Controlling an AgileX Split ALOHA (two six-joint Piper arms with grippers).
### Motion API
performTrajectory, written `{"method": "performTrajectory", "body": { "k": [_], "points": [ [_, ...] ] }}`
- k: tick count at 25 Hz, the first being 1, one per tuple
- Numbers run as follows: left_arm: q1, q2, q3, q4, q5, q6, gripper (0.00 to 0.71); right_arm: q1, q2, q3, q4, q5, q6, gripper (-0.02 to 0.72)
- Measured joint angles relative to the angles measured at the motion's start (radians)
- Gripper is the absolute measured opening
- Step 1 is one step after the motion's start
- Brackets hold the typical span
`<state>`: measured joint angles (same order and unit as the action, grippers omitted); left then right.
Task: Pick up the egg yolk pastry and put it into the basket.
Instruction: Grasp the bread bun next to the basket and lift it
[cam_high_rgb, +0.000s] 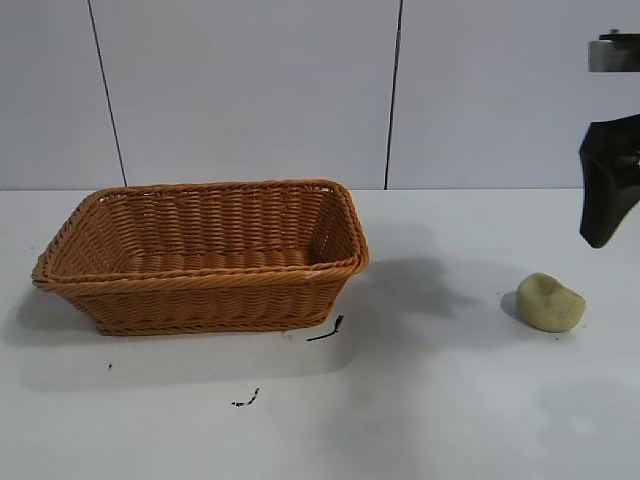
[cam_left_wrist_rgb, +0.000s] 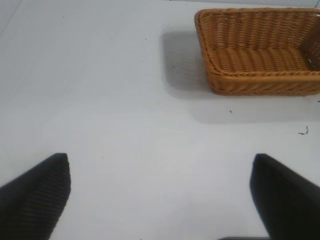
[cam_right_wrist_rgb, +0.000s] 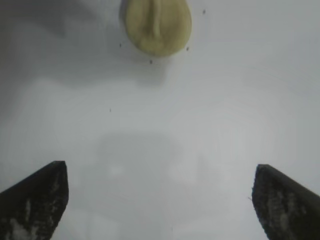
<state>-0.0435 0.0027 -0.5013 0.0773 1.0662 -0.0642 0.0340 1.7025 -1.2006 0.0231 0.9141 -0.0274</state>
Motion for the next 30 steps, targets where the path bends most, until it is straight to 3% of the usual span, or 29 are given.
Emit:
{"method": "performTrajectory", "body": {
  "k": [8,21,30],
  "points": [
    [0.0,0.0,0.0,0.0,0.0,0.0,0.696,0.03,0.223,-0.205,-0.007,-0.011,-0.019,0.692],
    [0.0,0.0,0.0,0.0,0.0,0.0,0.696,0.031,0.426,-0.22,-0.015,-0.075,0.015,0.689],
    [0.0,0.0,0.0,0.0,0.0,0.0,0.696,0.031,0.443,-0.224,-0.015,-0.083,0.014,0.565]
  ]
}}
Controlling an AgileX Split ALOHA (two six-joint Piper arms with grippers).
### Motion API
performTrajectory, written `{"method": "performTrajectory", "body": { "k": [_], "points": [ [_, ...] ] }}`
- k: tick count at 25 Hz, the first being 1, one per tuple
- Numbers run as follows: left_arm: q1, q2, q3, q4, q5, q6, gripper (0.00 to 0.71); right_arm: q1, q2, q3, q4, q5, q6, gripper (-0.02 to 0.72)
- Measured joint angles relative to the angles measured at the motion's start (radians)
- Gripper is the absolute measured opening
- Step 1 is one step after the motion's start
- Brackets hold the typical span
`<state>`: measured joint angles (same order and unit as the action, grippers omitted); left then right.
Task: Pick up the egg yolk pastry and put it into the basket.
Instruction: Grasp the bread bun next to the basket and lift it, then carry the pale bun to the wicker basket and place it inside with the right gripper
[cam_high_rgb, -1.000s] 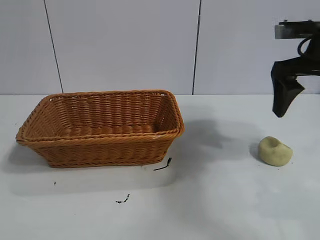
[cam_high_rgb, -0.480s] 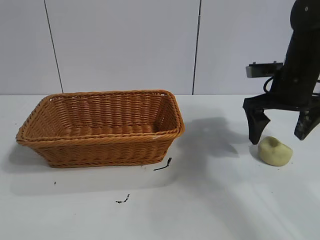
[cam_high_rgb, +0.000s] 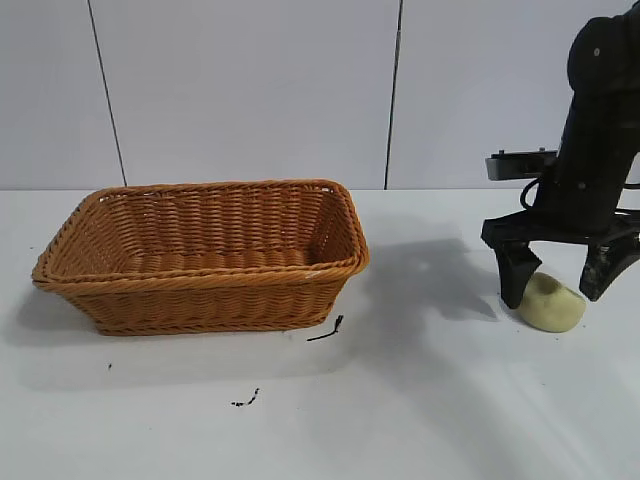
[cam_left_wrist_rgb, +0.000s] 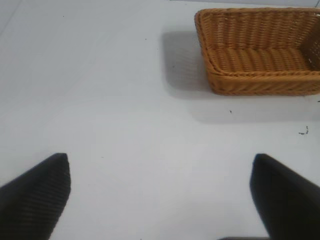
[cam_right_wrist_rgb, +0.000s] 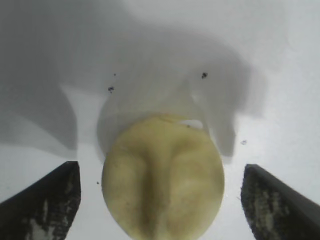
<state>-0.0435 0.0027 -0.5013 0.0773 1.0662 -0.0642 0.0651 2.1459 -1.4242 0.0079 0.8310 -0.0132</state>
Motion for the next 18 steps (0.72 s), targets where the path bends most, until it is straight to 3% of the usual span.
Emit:
{"method": "performTrajectory", "body": {
  "k": [5,11,18],
  "points": [
    [0.0,0.0,0.0,0.0,0.0,0.0,0.696,0.0,0.019,0.0,0.001,0.003,0.0,0.514],
    [0.0,0.0,0.0,0.0,0.0,0.0,0.696,0.0,0.011,-0.006,0.001,0.01,0.0,0.13],
    [0.0,0.0,0.0,0.0,0.0,0.0,0.696,0.009,-0.086,-0.145,-0.008,0.132,-0.006,0.106]
  ]
}}
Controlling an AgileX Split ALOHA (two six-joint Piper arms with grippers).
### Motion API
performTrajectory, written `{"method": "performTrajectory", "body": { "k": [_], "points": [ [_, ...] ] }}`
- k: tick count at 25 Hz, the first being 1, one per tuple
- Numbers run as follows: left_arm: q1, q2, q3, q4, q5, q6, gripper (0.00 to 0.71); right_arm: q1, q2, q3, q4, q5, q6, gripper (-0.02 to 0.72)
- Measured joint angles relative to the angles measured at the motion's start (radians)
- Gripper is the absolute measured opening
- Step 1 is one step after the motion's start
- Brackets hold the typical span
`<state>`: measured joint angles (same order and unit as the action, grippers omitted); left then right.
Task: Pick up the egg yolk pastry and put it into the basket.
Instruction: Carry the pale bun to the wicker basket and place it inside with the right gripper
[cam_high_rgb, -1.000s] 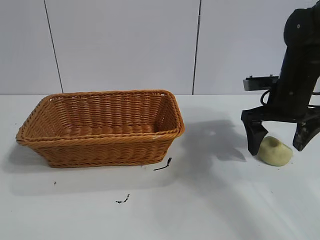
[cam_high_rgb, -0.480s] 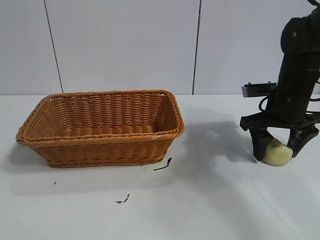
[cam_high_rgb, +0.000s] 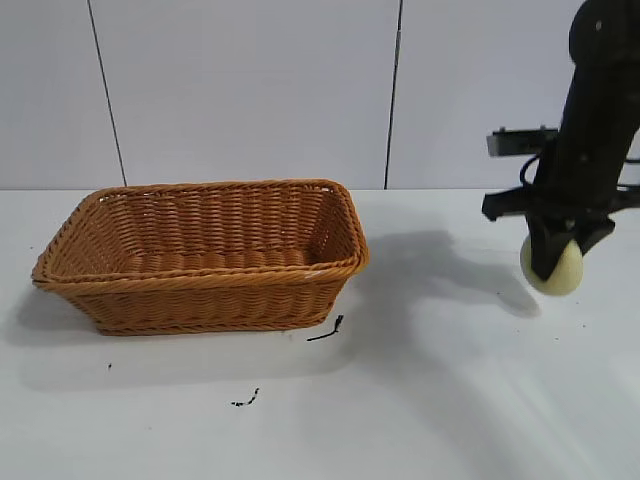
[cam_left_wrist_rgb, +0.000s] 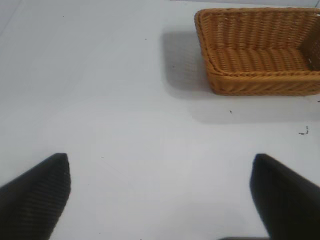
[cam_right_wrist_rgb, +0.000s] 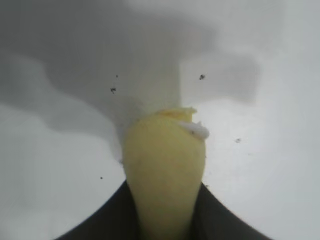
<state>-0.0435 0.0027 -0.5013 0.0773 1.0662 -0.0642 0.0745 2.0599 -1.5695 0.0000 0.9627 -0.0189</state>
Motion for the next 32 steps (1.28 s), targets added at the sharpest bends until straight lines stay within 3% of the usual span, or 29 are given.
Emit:
{"method": "performTrajectory", "body": {
  "k": [4,12,17,23,29,32],
  "points": [
    [0.0,0.0,0.0,0.0,0.0,0.0,0.696,0.047,-0.046,-0.17,-0.008,0.114,-0.002,0.106],
    [0.0,0.0,0.0,0.0,0.0,0.0,0.696,0.214,0.047,-0.504,0.008,0.235,0.012,0.106],
    [0.0,0.0,0.0,0.0,0.0,0.0,0.696,0.345,0.142,-0.649,0.055,0.247,0.019,0.106],
    [0.0,0.0,0.0,0.0,0.0,0.0,0.696,0.478,0.23,-0.678,0.076,0.194,0.019,0.106],
    [0.0,0.0,0.0,0.0,0.0,0.0,0.696,0.531,0.374,-0.678,0.08,0.013,0.019,0.106],
    [0.0,0.0,0.0,0.0,0.0,0.0,0.696,0.532,0.424,-0.678,0.081,-0.007,0.019,0.106]
  ]
}}
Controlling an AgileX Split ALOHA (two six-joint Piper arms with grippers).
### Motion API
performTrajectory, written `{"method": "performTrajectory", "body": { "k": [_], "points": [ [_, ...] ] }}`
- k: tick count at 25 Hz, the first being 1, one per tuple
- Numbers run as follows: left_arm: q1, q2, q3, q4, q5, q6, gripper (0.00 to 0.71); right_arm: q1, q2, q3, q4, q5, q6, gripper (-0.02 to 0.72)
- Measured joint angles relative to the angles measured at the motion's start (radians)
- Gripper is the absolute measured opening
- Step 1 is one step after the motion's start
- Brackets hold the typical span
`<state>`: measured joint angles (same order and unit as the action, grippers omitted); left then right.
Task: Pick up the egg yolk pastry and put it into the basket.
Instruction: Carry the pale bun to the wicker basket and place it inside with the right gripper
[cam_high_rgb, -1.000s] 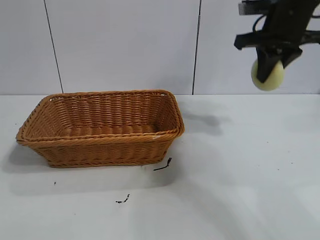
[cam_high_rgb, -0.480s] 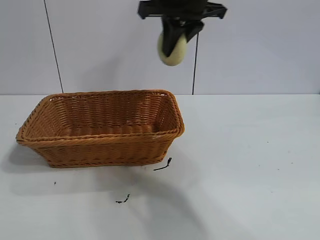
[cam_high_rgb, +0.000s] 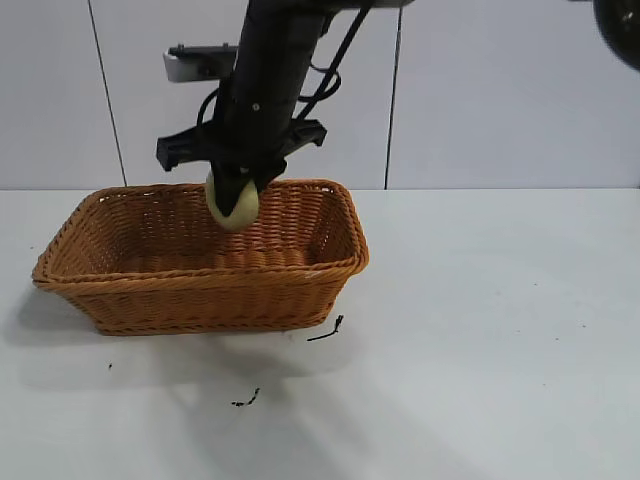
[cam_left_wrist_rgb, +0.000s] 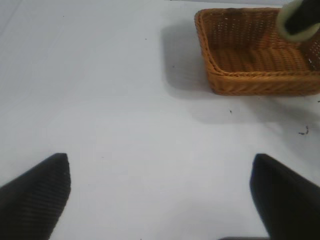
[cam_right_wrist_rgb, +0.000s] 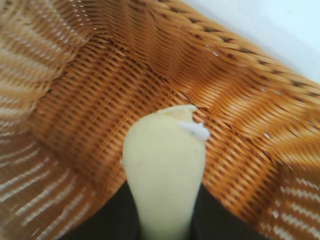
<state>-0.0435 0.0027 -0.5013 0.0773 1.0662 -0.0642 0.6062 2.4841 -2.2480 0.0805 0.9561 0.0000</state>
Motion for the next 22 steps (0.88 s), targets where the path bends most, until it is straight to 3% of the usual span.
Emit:
{"method": "performTrajectory", "body": {
  "k": [5,7,9,11,13,16,22],
  "points": [
    [0.0,0.0,0.0,0.0,0.0,0.0,0.696,0.0,0.036,0.0,-0.002,-0.016,0.0,0.113],
    [0.0,0.0,0.0,0.0,0.0,0.0,0.696,0.0,0.036,-0.001,-0.003,-0.024,0.0,0.169],
    [0.0,0.0,0.0,0.0,0.0,0.0,0.696,0.0,0.036,-0.005,-0.001,-0.011,0.0,0.303],
    [0.0,0.0,0.0,0.0,0.0,0.0,0.696,0.0,0.034,-0.008,0.0,0.019,-0.009,0.502],
    [0.0,0.0,0.0,0.0,0.0,0.0,0.696,0.0,0.033,-0.026,0.0,0.048,-0.03,0.627],
    [0.0,0.0,0.0,0.0,0.0,0.0,0.696,-0.001,0.015,-0.089,0.0,0.086,-0.044,0.677],
    [0.0,0.0,0.0,0.0,0.0,0.0,0.696,-0.027,-0.037,-0.267,-0.012,0.167,-0.049,0.694]
  ]
}}
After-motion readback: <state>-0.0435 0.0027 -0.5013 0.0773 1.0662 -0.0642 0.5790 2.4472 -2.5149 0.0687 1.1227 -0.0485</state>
